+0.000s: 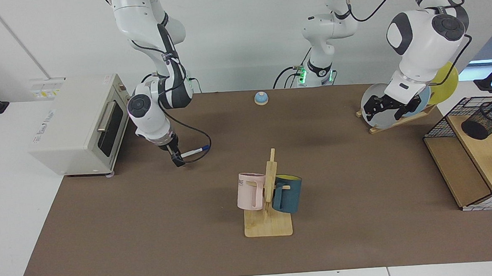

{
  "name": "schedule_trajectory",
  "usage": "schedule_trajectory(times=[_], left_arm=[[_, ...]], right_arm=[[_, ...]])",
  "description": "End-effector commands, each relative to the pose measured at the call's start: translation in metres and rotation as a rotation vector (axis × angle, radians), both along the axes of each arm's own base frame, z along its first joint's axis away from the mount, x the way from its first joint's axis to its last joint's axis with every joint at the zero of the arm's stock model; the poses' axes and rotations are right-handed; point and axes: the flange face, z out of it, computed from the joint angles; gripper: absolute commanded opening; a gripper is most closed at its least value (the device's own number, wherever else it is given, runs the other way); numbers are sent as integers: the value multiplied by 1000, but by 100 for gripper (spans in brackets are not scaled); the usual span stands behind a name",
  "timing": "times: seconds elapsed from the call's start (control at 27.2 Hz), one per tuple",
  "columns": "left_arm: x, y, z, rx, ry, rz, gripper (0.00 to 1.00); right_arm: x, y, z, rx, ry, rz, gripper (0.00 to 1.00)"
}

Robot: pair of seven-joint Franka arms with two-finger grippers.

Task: Put markers into pen holder
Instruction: 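Reach the right gripper down to the blue-capped marker and grasp it, then carry the marker with the right gripper while the left gripper approaches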

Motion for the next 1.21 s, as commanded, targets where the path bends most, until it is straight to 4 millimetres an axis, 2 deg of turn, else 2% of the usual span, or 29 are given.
schedule_trajectory(times=[0.0, 0.04, 0.15, 0.22, 0.29, 0.33, 0.62, 0.77, 0.92, 1.18], left_arm=[[-9, 1, 0, 2, -8, -10, 100], [-9, 1, 0, 2, -8, -10, 100], [-9, 1, 0, 2, -9, -10, 100], [-9, 0, 0, 2, -8, -12, 100], [-9, 0, 1, 2, -9, -12, 100], [-9, 0, 0, 2, -8, -12, 100], [-9, 0, 0, 2, -4, -13, 100], [-9, 0, 1, -1, -6, -68, 100], [-7, 1, 1, -5, -13, -149, 100], [-4, 2, 3, -31, -28, -289, 100]], right_arm=[[-1, -3, -4, 21, -11, -26, 99], [-1, -3, -4, 25, -11, -27, 96], [0, -3, -5, 26, -13, -10, 68], [0, -4, -4, 28, -13, 7, 40], [-1, -5, -5, 30, -9, 23, 6], [-1, -5, -5, 31, -8, 27, 0], [2, -9, -3, 34, 4, 23, 0], [4, -2, 9, 43, 26, 37, 0], [8, 13, 33, 123, 51, 4, 0], [14, 61, 91, 256, 82, 2, 0]])
